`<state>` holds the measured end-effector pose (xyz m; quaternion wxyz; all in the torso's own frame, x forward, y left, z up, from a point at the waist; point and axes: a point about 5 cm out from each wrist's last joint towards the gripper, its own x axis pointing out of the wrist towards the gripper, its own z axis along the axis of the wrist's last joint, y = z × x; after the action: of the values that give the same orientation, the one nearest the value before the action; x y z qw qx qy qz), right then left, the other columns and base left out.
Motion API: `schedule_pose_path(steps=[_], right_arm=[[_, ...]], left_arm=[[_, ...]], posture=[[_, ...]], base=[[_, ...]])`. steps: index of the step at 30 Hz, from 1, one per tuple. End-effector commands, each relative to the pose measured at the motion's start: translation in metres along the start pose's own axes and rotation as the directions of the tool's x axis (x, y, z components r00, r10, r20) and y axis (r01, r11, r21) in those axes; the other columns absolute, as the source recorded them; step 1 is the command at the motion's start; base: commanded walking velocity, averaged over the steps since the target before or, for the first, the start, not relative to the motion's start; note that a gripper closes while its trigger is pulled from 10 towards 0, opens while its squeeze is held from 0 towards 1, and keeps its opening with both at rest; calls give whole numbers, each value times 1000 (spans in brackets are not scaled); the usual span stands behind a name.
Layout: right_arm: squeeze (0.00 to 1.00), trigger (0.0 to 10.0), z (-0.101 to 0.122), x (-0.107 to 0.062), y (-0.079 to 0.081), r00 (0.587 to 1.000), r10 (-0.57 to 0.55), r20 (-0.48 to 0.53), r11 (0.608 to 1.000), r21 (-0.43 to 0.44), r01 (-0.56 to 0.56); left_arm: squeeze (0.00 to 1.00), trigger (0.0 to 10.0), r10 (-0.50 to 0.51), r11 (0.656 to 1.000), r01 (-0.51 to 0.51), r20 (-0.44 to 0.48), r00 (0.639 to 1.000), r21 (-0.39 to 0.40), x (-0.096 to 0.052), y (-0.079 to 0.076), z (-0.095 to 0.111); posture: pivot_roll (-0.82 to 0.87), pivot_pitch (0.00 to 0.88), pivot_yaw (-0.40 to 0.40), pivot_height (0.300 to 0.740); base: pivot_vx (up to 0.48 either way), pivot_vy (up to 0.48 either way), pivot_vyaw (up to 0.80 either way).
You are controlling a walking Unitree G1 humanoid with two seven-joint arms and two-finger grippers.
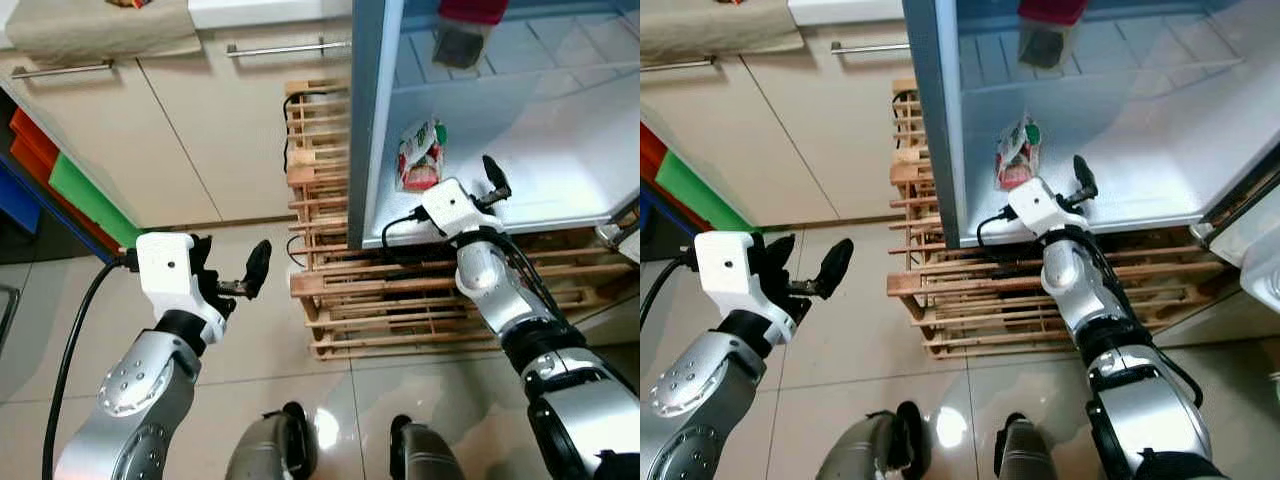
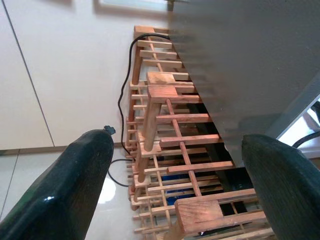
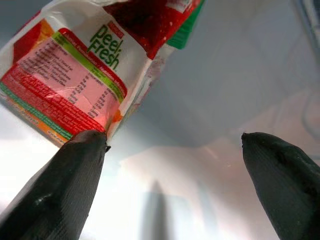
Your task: Restocking fridge
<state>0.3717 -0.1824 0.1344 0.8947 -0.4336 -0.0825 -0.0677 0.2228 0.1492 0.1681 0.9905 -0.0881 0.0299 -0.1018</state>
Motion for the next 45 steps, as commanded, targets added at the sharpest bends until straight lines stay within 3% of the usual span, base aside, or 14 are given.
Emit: schedule_pose_path(steps=[1, 12, 14, 20, 22, 23, 26, 27, 28, 33, 35, 38, 42, 45], right_arm=[[0, 10000, 0, 2, -3, 1000, -11, 15, 1000, -23, 12], [0, 10000, -12, 1, -14, 999, -43, 14, 995, -91, 44], [0, 10000, -16, -1, -18, 998, -58, 9, 996, -65, 59], [0, 10000, -21, -23, -22, 996, -84, -11, 986, 144, 84], [0, 10000, -8, -49, -27, 993, -115, -14, 938, 326, 113], [0, 10000, -8, -49, -27, 993, -115, -14, 938, 326, 113], [0, 10000, 1, -74, -28, 993, -112, -18, 894, 435, 109], [0, 10000, 2, -90, -26, 996, -83, -41, 855, 511, 92], [0, 10000, 2, -90, -26, 996, -83, -41, 855, 511, 92], [0, 10000, -4, -125, -13, 999, 22, -50, 727, 687, 19], [0, 10000, -10, -132, -6, 994, 67, -82, 689, 724, 13], [0, 10000, -11, -132, -6, 992, 76, -100, 669, 743, 24], [0, 10000, -25, -144, -14, 980, 106, -170, 573, 816, 79], [0, 10000, -32, -154, -14, 973, 146, -179, 573, 817, 64]], left_arm=[[0, 10000, 14, 1000, -14, -5, 1000, 7, -2, 2, -1], [0, 10000, -6, 1000, 6, 0, 1000, -7, 5, -3, -3], [0, 10000, -11, 1000, 11, 4, 1000, -8, 8, -3, -4], [0, 10000, -35, 999, 35, 28, 999, 2, 17, -6, -3], [0, 10000, -60, 998, 59, 35, 998, 9, 29, -9, -6], [0, 10000, -60, 998, 59, 35, 998, 9, 29, -9, -6], [0, 10000, -72, 996, 71, 11, 997, 56, 39, -9, -12], [0, 10000, -69, 995, 69, 4, 998, 67, 43, -7, -13], [0, 10000, -69, 995, 69, 4, 998, 67, 43, -7, -13], [0, 10000, -34, 999, 34, -2, 999, 41, 52, 4, -18], [0, 10000, -5, 1000, 6, -18, 1000, 27, 57, 7, -25], [0, 10000, 2, 999, -1, -27, 1000, 38, 61, 8, -30], [0, 10000, 42, 994, -37, -47, 998, 106, 56, 16, -45], [0, 10000, 53, 994, -49, -35, 998, 97, 48, 18, -45]], posture=[[55, 255, 73, 740], [33, 229, 73, 740], [27, 212, 67, 740], [4, 159, 53, 740], [-37, 93, 46, 740], [-37, 93, 46, 740], [-73, 39, 67, 740], [-85, 16, 71, 740], [-85, 16, 71, 740], [-138, 0, 110, 740], [-142, 0, 114, 740], [-145, 0, 115, 740], [-139, 0, 100, 740], [-134, 0, 87, 740]], base=[[0, 0, 0], [0, 0, 0], [0, 0, 0], [0, 0, 0], [0, 0, 0], [0, 0, 0], [0, 0, 0], [0, 0, 0], [0, 0, 0], [0, 0, 0], [0, 0, 0], [0, 0, 0], [0, 0, 0], [0, 0, 0]])
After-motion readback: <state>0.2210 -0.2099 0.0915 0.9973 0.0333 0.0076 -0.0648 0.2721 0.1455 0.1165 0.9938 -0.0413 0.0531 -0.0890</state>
